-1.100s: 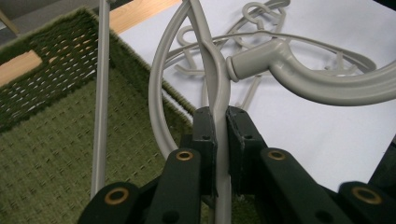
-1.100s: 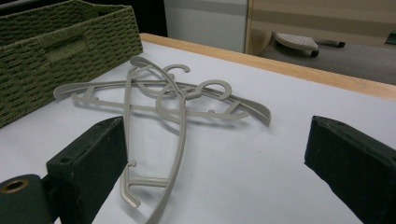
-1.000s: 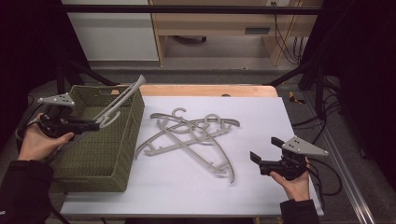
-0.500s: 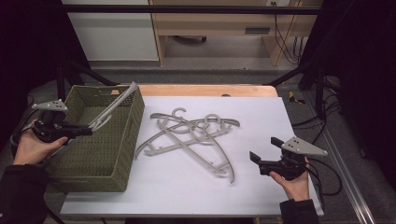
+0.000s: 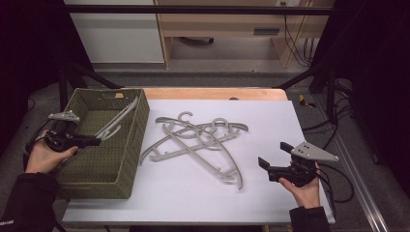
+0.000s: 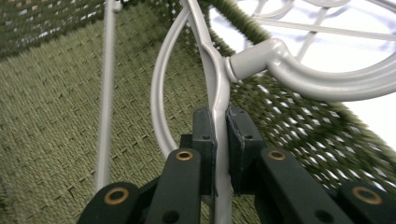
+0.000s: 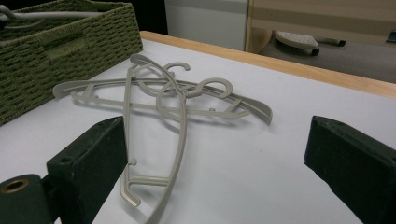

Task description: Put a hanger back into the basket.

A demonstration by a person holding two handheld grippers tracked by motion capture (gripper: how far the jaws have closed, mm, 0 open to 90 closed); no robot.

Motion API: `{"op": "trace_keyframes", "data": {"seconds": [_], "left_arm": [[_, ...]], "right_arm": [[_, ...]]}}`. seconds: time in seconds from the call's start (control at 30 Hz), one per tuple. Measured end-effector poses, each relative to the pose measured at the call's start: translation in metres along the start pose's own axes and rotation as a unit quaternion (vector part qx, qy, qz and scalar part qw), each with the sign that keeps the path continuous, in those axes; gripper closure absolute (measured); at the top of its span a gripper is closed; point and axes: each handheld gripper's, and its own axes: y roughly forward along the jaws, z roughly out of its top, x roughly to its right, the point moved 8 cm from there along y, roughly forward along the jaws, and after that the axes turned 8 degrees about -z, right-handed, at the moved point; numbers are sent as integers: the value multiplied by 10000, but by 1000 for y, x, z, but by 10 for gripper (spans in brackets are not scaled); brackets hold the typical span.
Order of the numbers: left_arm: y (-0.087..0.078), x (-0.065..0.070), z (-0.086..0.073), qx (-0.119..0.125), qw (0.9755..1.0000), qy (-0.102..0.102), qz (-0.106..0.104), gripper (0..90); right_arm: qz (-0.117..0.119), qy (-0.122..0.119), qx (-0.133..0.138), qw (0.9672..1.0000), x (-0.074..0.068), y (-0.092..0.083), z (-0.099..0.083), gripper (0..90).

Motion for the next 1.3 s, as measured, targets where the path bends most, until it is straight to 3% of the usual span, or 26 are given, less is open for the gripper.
{"op": "trace_keyframes", "data": {"seconds": [0.3,0.47,0.53,0.63,0.8,1.0,1.07,1.17,1.3], "left_arm": [[20,-11,-10,-74,9995,-265,168,817],[25,-13,-15,-87,9991,-394,150,810],[26,-13,-16,-122,9991,-389,139,806],[32,-14,-24,-370,9980,-396,317,803],[32,-14,-27,-387,9979,-440,290,793],[21,-6,-18,-92,9988,-336,348,737],[16,-1,-12,109,9990,-259,352,693],[9,11,-2,486,9981,-135,364,608],[5,27,8,757,9962,97,412,479]], "right_arm": [[3,0,-10,10000,-1,1,0,63],[-6,6,3,10000,0,0,0,64],[-4,15,2,10000,0,0,0,64],[3,4,4,10000,-1,0,0,64],[-4,2,-22,10000,-1,1,0,64],[6,-6,-19,10000,-2,1,0,64],[5,-6,-18,10000,-2,1,0,64],[4,-1,-10,10000,-2,1,0,64],[16,-3,0,10000,-2,0,1,65]]}}
